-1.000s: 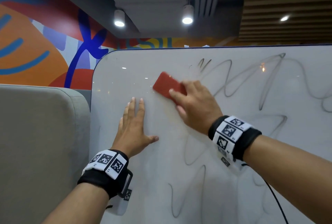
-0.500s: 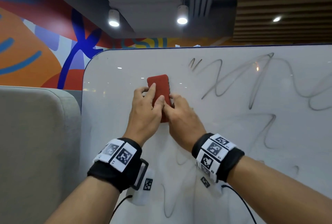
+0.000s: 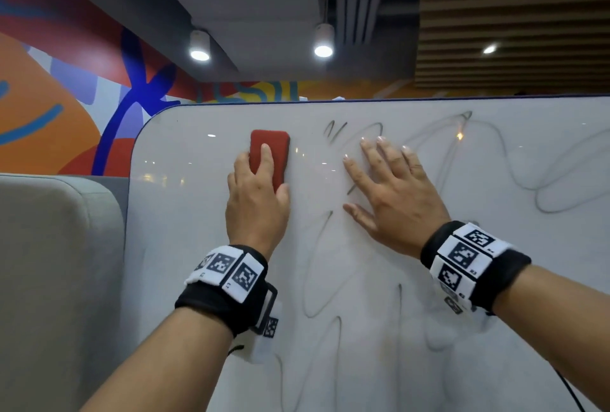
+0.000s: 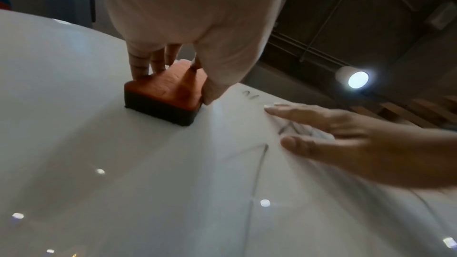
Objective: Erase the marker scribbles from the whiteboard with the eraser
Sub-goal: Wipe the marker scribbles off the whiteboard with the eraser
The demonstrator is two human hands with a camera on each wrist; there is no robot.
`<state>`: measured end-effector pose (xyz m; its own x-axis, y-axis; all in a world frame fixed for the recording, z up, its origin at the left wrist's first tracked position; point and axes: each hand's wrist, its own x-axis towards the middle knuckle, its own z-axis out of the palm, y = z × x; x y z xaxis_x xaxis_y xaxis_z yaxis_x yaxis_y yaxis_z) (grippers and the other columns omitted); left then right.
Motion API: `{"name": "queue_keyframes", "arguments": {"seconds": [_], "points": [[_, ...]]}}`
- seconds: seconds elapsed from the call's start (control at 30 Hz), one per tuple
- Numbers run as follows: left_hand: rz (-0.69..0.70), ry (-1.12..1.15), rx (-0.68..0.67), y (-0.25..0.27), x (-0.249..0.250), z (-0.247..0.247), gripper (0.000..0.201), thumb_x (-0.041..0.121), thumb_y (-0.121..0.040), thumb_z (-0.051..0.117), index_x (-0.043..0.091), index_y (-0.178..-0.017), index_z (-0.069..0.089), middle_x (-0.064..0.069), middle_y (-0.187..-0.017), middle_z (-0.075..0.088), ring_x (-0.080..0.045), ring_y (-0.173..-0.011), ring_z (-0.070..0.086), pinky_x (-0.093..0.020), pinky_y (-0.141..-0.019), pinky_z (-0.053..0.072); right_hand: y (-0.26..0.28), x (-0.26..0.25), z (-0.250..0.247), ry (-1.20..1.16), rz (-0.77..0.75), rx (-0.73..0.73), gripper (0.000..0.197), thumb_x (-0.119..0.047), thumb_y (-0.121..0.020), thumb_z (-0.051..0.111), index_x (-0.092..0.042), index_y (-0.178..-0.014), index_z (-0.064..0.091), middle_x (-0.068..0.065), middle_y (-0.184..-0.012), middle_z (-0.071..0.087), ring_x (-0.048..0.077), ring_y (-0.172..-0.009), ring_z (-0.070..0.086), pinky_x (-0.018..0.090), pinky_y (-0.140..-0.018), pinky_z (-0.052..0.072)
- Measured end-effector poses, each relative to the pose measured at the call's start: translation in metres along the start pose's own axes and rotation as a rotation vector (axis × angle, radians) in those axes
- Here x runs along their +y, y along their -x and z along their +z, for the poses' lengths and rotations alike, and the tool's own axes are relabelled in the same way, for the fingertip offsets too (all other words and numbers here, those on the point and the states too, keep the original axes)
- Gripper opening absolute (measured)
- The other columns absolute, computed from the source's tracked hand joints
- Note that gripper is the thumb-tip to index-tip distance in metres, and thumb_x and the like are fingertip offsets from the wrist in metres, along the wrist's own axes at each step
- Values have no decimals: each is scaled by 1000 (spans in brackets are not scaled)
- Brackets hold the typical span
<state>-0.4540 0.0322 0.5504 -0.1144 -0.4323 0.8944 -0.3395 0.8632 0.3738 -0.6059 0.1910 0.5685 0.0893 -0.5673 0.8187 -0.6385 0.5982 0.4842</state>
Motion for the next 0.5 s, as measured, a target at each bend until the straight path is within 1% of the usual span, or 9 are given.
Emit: {"name": "queue_keyframes", "arguments": {"seconds": [0.07, 0.13, 0.17, 0.27, 0.3, 0.37, 0.43, 0.47, 0.5], "points": [[-105, 59, 51, -16, 4, -1, 68, 29, -96, 58, 17, -155, 26, -15, -152, 30, -32, -135, 34, -41, -109, 37, 1, -3, 1, 0, 10, -18, 72, -58, -94, 31, -18, -154, 28, 17, -160, 23, 37, -148, 20, 54, -117, 21], [-106, 57, 82, -22, 12, 3, 65, 24, -96, 58, 17, -154, 29, -16, -152, 33, -34, -133, 36, -41, -108, 37, 1, -6, 1, -7, 22, -32, 74, -57, -94, 30, -17, -155, 25, 17, -161, 20, 37, -148, 17, 54, -118, 20], [-25, 40, 88, -20, 16, 6, 65, 20, -94, 59, 17, -153, 31, -16, -151, 35, -34, -130, 39, -42, -106, 39, 1, -8, 1, -11, 24, -38, 74, -57, -94, 29, -17, -155, 24, 17, -161, 19, 37, -149, 16, 54, -119, 20], [394, -50, 32, -11, 22, 14, 66, 11, -88, 66, 16, -149, 40, -14, -148, 41, -34, -123, 45, -45, -100, 48, 2, -9, 0, -9, 12, -50, 75, -57, -93, 30, -14, -155, 24, 18, -161, 20, 38, -148, 17, 54, -119, 21], [469, -66, 23, -12, 20, 15, 66, 11, -87, 68, 16, -148, 42, -14, -147, 43, -34, -123, 46, -46, -99, 49, 2, -7, -1, -7, 2, -52, 75, -57, -93, 31, -14, -155, 25, 18, -161, 21, 38, -148, 18, 53, -118, 22], [414, -43, 56, -21, 17, 13, 65, 12, -89, 67, 17, -148, 42, -13, -146, 44, -34, -123, 47, -48, -99, 49, 3, -2, -4, -9, -22, -51, 73, -55, -93, 35, -15, -154, 29, 17, -160, 25, 36, -147, 21, 53, -117, 25], [213, 16, 104, -29, 20, 10, 62, 16, -92, 62, 20, -149, 39, -12, -144, 44, -32, -123, 45, -46, -99, 48, 4, 3, -6, -9, -34, -47, 70, -54, -93, 40, -17, -152, 33, 16, -159, 28, 34, -147, 25, 52, -116, 27], [169, 28, 120, -31, 24, 10, 61, 17, -93, 60, 20, -150, 38, -13, -144, 44, -33, -122, 45, -46, -99, 48, 4, 5, -7, -12, -32, -38, 69, -54, -93, 43, -18, -151, 36, 15, -158, 30, 34, -146, 26, 52, -116, 28], [201, 20, 123, -31, 28, 11, 61, 16, -92, 61, 19, -149, 39, -14, -143, 45, -34, -121, 45, -47, -98, 48, 5, 7, -8, -17, -26, -21, 68, -53, -92, 45, -18, -150, 38, 15, -157, 31, 33, -145, 28, 52, -115, 29]]}}
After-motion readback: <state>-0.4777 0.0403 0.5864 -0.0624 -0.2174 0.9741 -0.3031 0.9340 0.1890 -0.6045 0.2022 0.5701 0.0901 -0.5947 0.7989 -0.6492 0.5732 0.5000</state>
